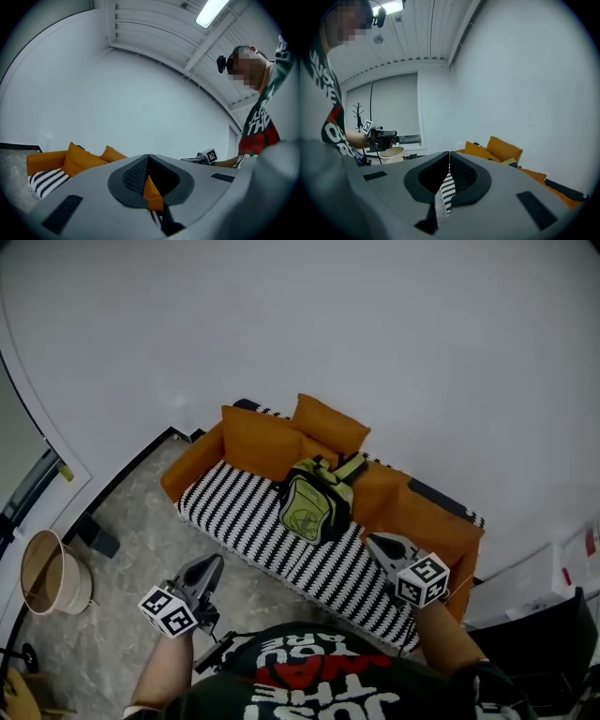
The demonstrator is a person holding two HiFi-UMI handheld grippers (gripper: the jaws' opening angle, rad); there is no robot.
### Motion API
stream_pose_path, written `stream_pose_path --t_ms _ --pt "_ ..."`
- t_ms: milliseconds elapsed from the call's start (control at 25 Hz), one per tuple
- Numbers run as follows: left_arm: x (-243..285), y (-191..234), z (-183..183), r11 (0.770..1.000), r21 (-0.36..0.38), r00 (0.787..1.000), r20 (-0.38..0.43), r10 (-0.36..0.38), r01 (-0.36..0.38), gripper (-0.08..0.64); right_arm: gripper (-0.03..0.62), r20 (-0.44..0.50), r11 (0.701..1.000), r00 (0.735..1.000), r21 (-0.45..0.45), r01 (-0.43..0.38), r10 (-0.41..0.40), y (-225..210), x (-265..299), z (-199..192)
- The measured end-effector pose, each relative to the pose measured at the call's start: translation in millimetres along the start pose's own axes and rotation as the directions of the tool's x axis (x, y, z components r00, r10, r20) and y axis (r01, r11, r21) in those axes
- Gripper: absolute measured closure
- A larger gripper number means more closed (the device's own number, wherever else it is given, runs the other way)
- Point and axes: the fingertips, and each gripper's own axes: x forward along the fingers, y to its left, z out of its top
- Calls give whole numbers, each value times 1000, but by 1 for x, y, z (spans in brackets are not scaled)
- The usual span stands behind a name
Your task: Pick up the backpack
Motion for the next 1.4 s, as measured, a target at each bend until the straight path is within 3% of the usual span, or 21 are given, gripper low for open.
stream_pose_path --t_ms 160,320,600,960,1040,1160,1400 --pt "57 14 1 999 31 999 5 38 -38 549 565 -19 999 999 -17 -47 47 -63 36 -8" --pt "112 23 4 993 -4 993 21 114 -114 548 565 -85 987 985 -48 -152 148 -117 82 -16" --pt "173 34 -11 991 8 989 -65 137 -136 549 565 -228 962 946 -89 -256 231 -164 157 -38" --pt "204 79 -55 996 -36 989 -127 73 -78 548 560 -434 957 885 -146 -251 166 -193 244 -85" --pt "209 86 -68 997 -49 988 -142 56 -63 548 557 -489 953 859 -156 -260 154 -198 259 -101" --pt "214 96 -85 996 -73 987 -156 40 -52 549 477 -566 943 813 -179 -282 136 -204 284 -126" --pt "222 109 -114 995 -100 985 -173 13 -31 549 437 -672 922 738 -245 -298 60 -220 329 -166"
